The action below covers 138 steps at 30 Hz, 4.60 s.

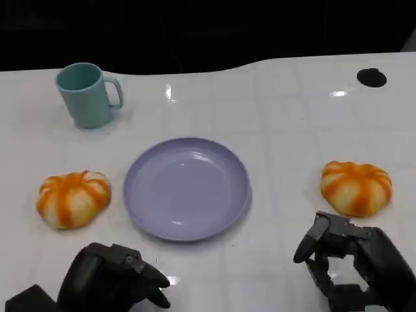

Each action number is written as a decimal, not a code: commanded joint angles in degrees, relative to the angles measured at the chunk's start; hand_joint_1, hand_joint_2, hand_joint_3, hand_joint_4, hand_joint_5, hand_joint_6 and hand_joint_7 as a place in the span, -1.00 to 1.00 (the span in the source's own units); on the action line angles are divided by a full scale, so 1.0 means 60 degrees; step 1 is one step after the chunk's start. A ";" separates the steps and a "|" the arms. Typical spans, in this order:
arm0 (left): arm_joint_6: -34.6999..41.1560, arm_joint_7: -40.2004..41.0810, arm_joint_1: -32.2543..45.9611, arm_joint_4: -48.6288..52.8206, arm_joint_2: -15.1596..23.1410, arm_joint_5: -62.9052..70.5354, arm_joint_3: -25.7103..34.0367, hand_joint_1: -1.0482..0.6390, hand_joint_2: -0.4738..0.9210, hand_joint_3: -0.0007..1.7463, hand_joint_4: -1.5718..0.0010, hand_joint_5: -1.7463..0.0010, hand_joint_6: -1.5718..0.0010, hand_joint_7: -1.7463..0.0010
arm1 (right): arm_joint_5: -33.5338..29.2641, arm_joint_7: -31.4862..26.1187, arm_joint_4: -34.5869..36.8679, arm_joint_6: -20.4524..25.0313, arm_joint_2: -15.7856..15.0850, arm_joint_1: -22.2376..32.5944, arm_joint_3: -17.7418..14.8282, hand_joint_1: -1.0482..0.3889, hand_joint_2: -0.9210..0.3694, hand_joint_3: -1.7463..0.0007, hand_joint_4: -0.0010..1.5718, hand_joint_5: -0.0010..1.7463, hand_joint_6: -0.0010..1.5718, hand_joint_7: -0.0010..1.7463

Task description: Grasp the bread from the table and place it into the plate.

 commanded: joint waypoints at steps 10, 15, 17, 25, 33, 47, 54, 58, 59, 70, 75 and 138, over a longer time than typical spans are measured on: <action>-0.0101 -0.0013 -0.0100 0.0121 0.0176 -0.0039 0.0097 -1.00 0.99 -0.99 -0.83 0.24 -1.00 0.74 | -0.0713 -0.0518 0.0293 -0.1186 -0.0204 -0.0505 -0.0464 0.13 -0.91 0.69 -0.32 0.29 -0.22 -0.19; -0.0069 0.0009 -0.0113 0.0119 0.0179 -0.0022 0.0094 -1.00 0.99 -1.00 -0.83 0.24 -1.00 0.75 | -0.2520 -0.1424 -0.0025 -0.1247 -0.0751 -0.0730 -0.0614 -0.03 -0.91 0.77 -0.60 0.01 -0.34 -0.64; -0.0047 0.0022 -0.0115 0.0110 0.0180 -0.0015 0.0091 -1.00 0.99 -1.00 -0.83 0.24 -1.00 0.74 | -0.3267 -0.1888 -0.0146 -0.1261 -0.0954 -0.0799 -0.0680 -0.08 -0.98 0.87 -0.68 -0.11 -0.36 -0.79; 0.0010 0.0031 -0.0100 0.0080 0.0177 -0.0017 0.0082 -1.00 0.98 -1.00 -0.83 0.24 -1.00 0.74 | -0.6122 -0.3484 -0.1029 -0.0240 -0.1700 -0.0900 -0.0675 -0.24 -0.99 0.96 -0.79 -0.37 -0.48 -0.98; 0.0002 0.0031 -0.0135 0.0106 0.0162 -0.0002 0.0062 -1.00 0.98 -1.00 -0.82 0.24 -1.00 0.74 | -0.8503 -0.4084 -0.1985 0.1782 -0.2198 -0.0902 -0.0276 -0.38 -1.00 0.99 -0.97 -0.45 -0.60 -1.00; 0.0118 0.0074 -0.0119 0.0041 0.0171 0.0005 0.0077 -1.00 0.98 -1.00 -0.83 0.24 -1.00 0.73 | -1.0188 -0.3400 -0.1836 0.4334 -0.2662 -0.1860 0.0958 -0.42 -0.97 0.97 -1.00 -0.50 -0.63 -0.98; 0.0078 0.0037 -0.0093 0.0048 0.0177 -0.0024 0.0090 -1.00 0.98 -1.00 -0.82 0.24 -1.00 0.73 | -1.0406 -0.3106 -0.0727 0.5167 -0.2625 -0.2800 0.1613 -0.34 -0.92 1.00 -0.98 -0.39 -0.58 -0.97; 0.0098 0.0006 -0.0068 0.0017 0.0181 -0.0055 0.0088 -1.00 0.98 -1.00 -0.82 0.24 -1.00 0.73 | -1.0393 -0.3198 -0.0060 0.5483 -0.2586 -0.3270 0.1962 -0.30 -0.90 1.00 -0.92 -0.38 -0.53 -0.97; 0.0112 0.0010 -0.0059 -0.0003 0.0180 -0.0056 0.0085 -1.00 0.98 -1.00 -0.83 0.24 -1.00 0.73 | -1.0387 -0.3224 0.0073 0.5549 -0.2585 -0.3354 0.2040 -0.29 -0.89 1.00 -0.89 -0.42 -0.52 -0.98; 0.0045 0.0007 0.0013 -0.0072 0.0176 -0.0067 0.0079 -1.00 0.98 -1.00 -0.82 0.24 -1.00 0.73 | -1.0110 -0.3365 0.1783 0.6023 -0.2523 -0.4198 0.2848 -0.29 -0.82 0.99 -0.67 -0.74 -0.48 -1.00; 0.0120 0.0036 0.0044 -0.0148 0.0173 -0.0065 0.0072 -1.00 0.98 -1.00 -0.83 0.24 -1.00 0.73 | -0.9878 -0.3625 0.2640 0.6009 -0.2498 -0.4582 0.3073 -0.29 -0.82 0.99 -0.64 -0.78 -0.48 -1.00; 0.0154 0.0051 0.0107 -0.0307 0.0077 -0.0013 -0.0005 -1.00 0.97 -1.00 -0.84 0.25 -1.00 0.74 | -0.4978 -0.5271 0.2895 0.0473 0.0051 -0.5001 0.2475 0.50 0.14 -0.75 0.25 1.00 -0.02 0.98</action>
